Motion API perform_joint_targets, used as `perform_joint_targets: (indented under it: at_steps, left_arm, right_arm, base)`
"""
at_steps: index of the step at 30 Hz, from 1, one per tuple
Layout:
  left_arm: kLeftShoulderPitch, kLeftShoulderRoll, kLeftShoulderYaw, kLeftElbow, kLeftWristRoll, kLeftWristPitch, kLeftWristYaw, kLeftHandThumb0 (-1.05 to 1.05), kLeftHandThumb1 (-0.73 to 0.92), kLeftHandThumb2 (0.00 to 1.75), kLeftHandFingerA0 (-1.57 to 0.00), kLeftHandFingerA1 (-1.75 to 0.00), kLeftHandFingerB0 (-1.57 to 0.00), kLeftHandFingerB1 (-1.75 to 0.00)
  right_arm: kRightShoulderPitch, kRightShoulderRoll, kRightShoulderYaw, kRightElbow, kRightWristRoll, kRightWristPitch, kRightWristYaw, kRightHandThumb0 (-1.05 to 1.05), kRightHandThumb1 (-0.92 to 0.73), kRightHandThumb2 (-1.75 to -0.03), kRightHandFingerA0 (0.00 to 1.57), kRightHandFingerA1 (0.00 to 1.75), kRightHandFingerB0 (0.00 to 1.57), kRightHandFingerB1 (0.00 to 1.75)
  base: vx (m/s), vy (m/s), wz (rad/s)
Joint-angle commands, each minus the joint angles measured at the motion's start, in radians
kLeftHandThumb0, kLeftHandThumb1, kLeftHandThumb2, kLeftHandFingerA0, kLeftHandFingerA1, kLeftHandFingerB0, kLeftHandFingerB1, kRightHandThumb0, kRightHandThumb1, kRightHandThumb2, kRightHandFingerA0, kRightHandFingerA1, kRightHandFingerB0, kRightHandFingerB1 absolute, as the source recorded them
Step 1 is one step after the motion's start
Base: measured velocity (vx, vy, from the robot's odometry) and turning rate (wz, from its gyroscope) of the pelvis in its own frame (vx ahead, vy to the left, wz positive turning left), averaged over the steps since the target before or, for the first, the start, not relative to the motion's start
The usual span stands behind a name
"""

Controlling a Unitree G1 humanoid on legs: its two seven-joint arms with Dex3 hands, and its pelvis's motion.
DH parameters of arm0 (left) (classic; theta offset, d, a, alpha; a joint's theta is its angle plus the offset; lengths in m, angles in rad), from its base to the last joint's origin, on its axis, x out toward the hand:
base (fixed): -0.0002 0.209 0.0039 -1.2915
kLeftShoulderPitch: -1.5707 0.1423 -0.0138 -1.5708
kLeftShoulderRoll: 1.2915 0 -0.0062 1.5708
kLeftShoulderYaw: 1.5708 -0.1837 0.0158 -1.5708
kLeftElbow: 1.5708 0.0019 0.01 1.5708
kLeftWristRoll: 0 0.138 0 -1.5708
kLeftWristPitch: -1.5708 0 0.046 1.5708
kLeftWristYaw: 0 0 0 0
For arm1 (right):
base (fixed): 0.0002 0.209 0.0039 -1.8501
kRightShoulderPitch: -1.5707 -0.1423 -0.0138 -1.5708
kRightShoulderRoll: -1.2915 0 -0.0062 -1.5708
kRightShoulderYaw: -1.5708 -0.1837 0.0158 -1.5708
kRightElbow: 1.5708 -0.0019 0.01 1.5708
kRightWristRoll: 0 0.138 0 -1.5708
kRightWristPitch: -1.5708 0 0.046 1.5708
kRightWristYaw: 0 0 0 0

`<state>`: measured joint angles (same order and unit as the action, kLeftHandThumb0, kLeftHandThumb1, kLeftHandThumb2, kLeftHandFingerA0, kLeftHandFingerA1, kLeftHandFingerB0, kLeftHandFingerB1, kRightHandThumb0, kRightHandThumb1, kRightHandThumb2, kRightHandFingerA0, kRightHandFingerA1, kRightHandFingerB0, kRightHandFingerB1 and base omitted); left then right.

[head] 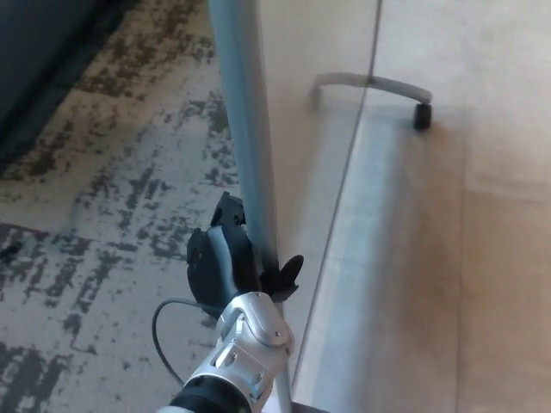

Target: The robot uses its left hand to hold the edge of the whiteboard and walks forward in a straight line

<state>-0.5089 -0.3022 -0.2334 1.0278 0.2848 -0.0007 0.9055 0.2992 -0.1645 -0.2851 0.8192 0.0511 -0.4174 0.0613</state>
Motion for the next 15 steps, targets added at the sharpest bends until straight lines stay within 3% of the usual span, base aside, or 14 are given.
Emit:
perform_joint_targets:
  at_steps: [1,7,9,15]
  left_arm:
    - [-0.456,-0.212,0.014,0.039,0.001,0.066,0.014,-0.1,0.63,0.83,-0.75,-1.75,-0.65,-1.74]
    - [-0.464,-0.207,0.0,0.045,0.007,0.061,0.023,-0.09,0.63,0.84,-0.76,-1.75,-0.71,-1.69]
    - [-0.464,-0.207,0.004,0.042,-0.008,0.056,0.01,-0.09,0.63,0.89,-0.78,-1.75,-0.67,-1.74]
    - [-0.466,-0.201,-0.004,0.043,-0.015,0.053,-0.001,-0.09,0.66,0.85,-0.77,-1.75,-0.67,-1.71]
  right_arm:
    - [0.005,-0.024,0.021,0.046,-0.078,-0.171,-0.103,-0.41,-0.58,-0.58,0.42,0.43,0.6,0.41]
    - [-0.005,-0.027,0.025,0.052,-0.087,-0.17,-0.122,-0.42,-0.59,-0.58,0.45,0.44,0.62,0.41]
    - [-0.007,-0.022,0.021,0.057,-0.077,-0.17,-0.115,-0.45,-0.58,-0.58,0.43,0.44,0.62,0.41]
    - [-0.007,-0.025,0.028,0.06,-0.073,-0.158,-0.101,-0.44,-0.59,-0.58,0.41,0.43,0.61,0.4]
  base:
    - [0.33,-0.135,0.0]
    - [0.34,-0.013,-0.16]
    - [0.37,0.136,-0.24]
    - [0.47,0.136,-0.43]
